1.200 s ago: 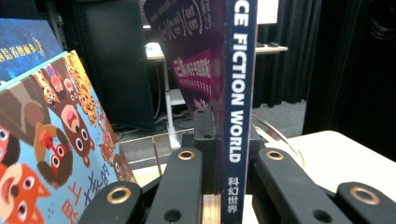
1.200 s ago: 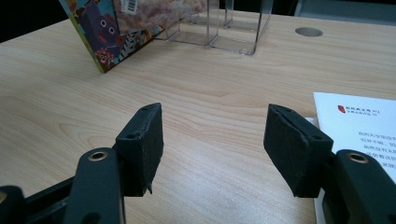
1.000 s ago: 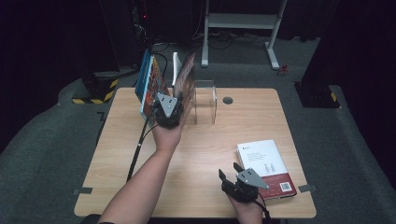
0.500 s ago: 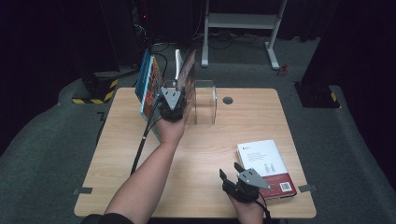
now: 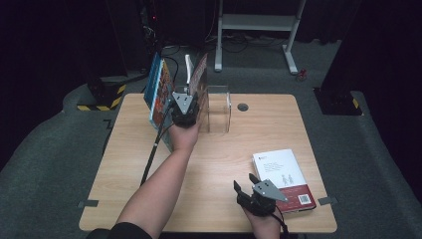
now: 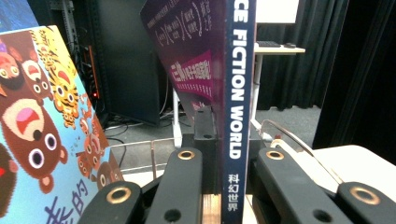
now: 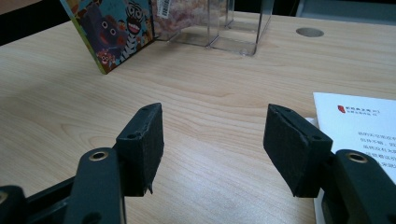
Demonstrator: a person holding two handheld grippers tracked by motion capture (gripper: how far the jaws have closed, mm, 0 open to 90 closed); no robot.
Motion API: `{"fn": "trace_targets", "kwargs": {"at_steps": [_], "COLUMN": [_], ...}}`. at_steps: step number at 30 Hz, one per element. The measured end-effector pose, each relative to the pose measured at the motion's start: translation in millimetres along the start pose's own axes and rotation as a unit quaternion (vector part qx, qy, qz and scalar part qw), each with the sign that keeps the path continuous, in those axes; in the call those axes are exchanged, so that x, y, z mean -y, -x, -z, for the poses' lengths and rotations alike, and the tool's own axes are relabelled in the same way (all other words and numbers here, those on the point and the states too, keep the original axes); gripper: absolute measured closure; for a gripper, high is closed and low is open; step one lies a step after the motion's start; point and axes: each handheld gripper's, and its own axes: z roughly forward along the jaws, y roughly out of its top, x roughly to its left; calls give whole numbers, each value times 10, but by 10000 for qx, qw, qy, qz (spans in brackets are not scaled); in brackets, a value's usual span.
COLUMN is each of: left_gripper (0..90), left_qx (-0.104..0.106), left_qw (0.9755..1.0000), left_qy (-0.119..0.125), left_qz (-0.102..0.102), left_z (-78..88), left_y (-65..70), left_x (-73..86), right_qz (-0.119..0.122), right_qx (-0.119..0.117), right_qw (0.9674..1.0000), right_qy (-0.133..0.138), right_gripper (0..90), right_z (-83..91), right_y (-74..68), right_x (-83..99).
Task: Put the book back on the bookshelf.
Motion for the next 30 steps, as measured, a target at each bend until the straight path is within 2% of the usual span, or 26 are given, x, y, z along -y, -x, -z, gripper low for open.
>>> {"fn": "trace_targets", "kwargs": {"at_steps": [17, 30], "left_gripper": [839, 838], "left_qx": [-36, -61], "left_qw": [9999, 9995], "left_qy": [-35, 122], "left_qz": [118, 274], "left_z": [-158, -196], "left_y": [0, 33], "left_x": [119, 182], "right_qz": [-11, -9], "right_qx": [-23, -47], "right_qw": [10000, 10000], "right_qy": [-5, -44], "right_gripper": [378, 380], "right_z": [-3, -15], "right_y": [11, 5], "right_x": [14, 28]}}
